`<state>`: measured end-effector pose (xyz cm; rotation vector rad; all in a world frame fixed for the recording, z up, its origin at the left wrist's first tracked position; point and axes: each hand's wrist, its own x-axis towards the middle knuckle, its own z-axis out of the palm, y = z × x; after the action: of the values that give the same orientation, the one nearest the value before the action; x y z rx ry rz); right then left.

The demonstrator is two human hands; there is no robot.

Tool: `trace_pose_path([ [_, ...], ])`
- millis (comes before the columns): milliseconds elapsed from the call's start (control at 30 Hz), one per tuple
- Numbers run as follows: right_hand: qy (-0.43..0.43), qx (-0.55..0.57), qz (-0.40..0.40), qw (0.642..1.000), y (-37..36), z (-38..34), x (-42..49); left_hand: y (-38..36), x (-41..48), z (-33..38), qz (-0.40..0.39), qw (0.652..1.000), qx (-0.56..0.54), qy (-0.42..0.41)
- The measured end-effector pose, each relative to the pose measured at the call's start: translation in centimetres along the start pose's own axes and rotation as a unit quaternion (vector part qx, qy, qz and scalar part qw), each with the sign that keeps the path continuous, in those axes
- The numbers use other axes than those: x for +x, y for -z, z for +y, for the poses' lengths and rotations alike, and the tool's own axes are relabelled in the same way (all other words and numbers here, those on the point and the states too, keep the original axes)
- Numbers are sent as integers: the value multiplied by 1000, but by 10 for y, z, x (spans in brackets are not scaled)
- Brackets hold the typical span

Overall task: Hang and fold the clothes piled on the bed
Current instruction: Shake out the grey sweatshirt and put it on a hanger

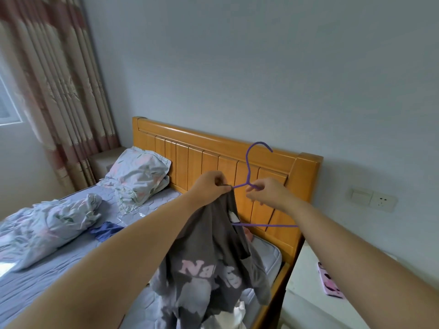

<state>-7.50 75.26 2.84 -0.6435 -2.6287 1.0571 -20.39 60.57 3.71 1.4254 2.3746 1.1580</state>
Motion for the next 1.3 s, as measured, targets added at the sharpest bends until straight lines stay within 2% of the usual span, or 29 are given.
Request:
trace_pose_path([
  [67,-2,-40,-99,994,7,-9,1,4,-5,-3,-26,999,-29,6],
  [133,-1,-56,-152,987,8,-18,5,6,-9,-2,-44,998,-50,7],
  [300,13,14,-191,981,2,-27,13,16,-14,-7,-63,995,-69,24],
  [500,22,-3,-191,981,-14,-33,14,21,-22,-13,-94,982,-138,94],
  [667,21,17,-166,986,-10,-27,15,31,-25,-28,-139,988,51,32],
  [767,33,18,-167,985,-4,-21,15,36,-30,-39,-101,985,137,25],
  [933,25,57,-212,975,-2,-27,15,29,-22,-33,-32,992,109,55],
  [1100,12,108,-132,985,-10,-33,12,28,-12,-29,-40,990,118,59],
  [1300,26,6,-115,993,-12,-49,15,15,-13,-23,-50,995,60,66],
])
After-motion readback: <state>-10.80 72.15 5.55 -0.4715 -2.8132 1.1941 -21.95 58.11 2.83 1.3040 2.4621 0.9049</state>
